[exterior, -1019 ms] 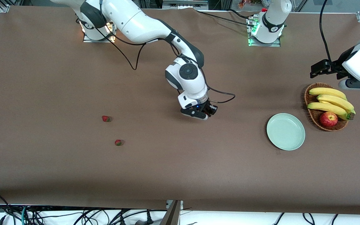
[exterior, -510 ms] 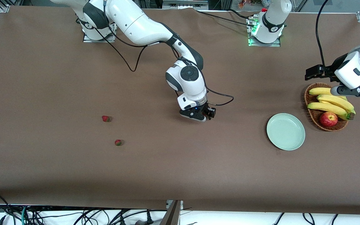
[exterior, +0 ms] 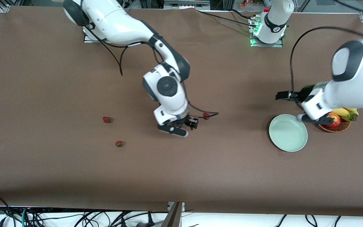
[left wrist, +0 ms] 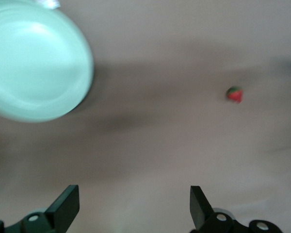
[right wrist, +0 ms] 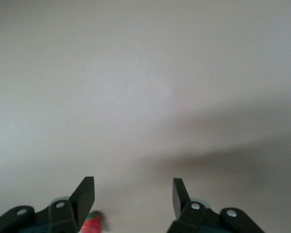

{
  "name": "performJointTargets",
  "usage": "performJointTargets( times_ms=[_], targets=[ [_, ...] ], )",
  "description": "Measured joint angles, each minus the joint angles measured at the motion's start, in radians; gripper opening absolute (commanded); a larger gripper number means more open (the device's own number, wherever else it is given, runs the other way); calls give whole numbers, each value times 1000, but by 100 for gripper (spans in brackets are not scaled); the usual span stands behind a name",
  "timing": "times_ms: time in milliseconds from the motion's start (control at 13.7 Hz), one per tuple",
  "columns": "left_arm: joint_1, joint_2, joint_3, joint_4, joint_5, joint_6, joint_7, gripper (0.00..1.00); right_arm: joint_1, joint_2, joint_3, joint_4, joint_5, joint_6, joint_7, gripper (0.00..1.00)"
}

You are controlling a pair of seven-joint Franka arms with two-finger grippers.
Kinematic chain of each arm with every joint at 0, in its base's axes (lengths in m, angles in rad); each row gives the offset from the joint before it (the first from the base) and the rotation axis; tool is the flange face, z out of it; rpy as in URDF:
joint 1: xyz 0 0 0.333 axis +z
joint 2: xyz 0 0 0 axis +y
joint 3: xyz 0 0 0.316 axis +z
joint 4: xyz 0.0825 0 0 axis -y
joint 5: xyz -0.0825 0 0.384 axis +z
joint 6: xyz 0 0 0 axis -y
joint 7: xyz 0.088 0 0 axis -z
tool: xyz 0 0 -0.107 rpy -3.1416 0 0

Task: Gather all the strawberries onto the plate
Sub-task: 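Carry the strawberry to mid-table with the right gripper while the left gripper approaches, then grasp the strawberry with the left gripper while the right gripper reaches another strawberry, then carry the strawberry over the plate with the left gripper while the right gripper lifts another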

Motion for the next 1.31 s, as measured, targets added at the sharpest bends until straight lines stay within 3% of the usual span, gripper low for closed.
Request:
performJointTargets(
  times_ms=[73, 218, 291, 582, 874, 946, 1019, 1092, 1165, 1238, 1310],
  targets=[
    [-25, 37, -8, -3, -9, 62, 0, 100, -51, -24, 14, 0, 6, -50, -79, 74],
    [-105, 99, -16, -32, -11, 219, -10, 100, -145, -58, 28, 0, 13, -135, -258, 93],
    [-145, 125, -18, -56, -11, 301, -18, 100, -186, -64, 30, -1, 15, -154, -344, 98],
    [-312, 220, -20, -115, -9, 540, -184, 100, -312, -56, 31, -53, 14, -154, -591, 99],
    [-440, 316, -16, -120, 125, 699, -422, 100, -370, -45, 31, -164, 14, -69, -662, 95],
    [-453, 333, -15, -120, 134, 714, -453, 86, -371, -43, 31, -203, 14, -33, -662, 94],
    [-463, 344, -15, -120, 135, 725, -470, 55, -373, -39, 31, -244, 14, 11, -662, 93],
    [-469, 348, -14, -119, 135, 730, -478, 42, -375, -35, 31, -289, 13, 70, -667, 91],
    [-471, 348, -14, -118, 135, 730, -483, 20, -378, -30, 31, -329, 12, 124, -681, 91],
    [-471, 348, -12, -115, 135, 730, -484, 4, -380, -29, 29, -354, 11, 154, -702, 90],
    [-471, 348, -10, -113, 136, 731, -484, 0, -383, -29, 25, -363, 10, 167, -723, 88]
  ],
)
